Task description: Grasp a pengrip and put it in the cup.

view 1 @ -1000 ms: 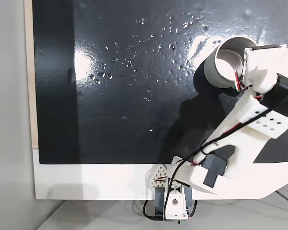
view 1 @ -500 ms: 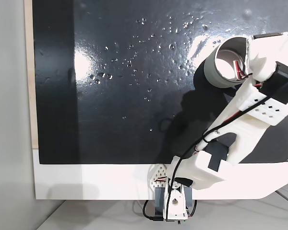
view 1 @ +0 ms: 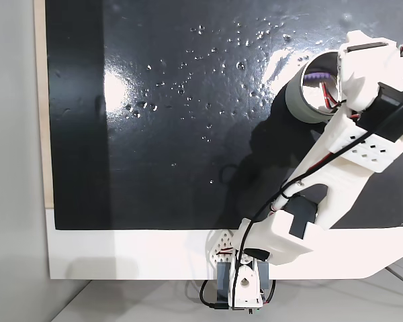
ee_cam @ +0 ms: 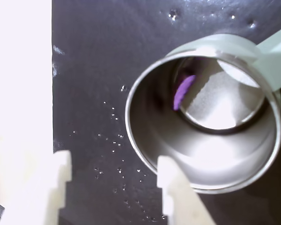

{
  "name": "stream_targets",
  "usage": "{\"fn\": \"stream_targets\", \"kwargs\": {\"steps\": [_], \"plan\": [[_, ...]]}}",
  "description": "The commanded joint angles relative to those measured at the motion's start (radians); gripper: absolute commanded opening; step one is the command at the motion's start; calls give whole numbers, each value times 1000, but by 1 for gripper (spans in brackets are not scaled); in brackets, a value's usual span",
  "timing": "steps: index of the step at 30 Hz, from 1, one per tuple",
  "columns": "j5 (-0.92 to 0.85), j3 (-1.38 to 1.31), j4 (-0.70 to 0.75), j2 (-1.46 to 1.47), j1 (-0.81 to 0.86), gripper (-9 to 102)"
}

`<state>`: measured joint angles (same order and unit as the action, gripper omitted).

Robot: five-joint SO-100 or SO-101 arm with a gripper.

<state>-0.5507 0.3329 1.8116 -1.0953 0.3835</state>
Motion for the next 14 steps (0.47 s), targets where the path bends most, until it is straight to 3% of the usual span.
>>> {"fn": "stream_targets", "kwargs": {"steps": [1, 14], "plan": [[-8, -55, 12, -26, -12, 24], [-8, -55, 12, -35, -21, 24]]}}
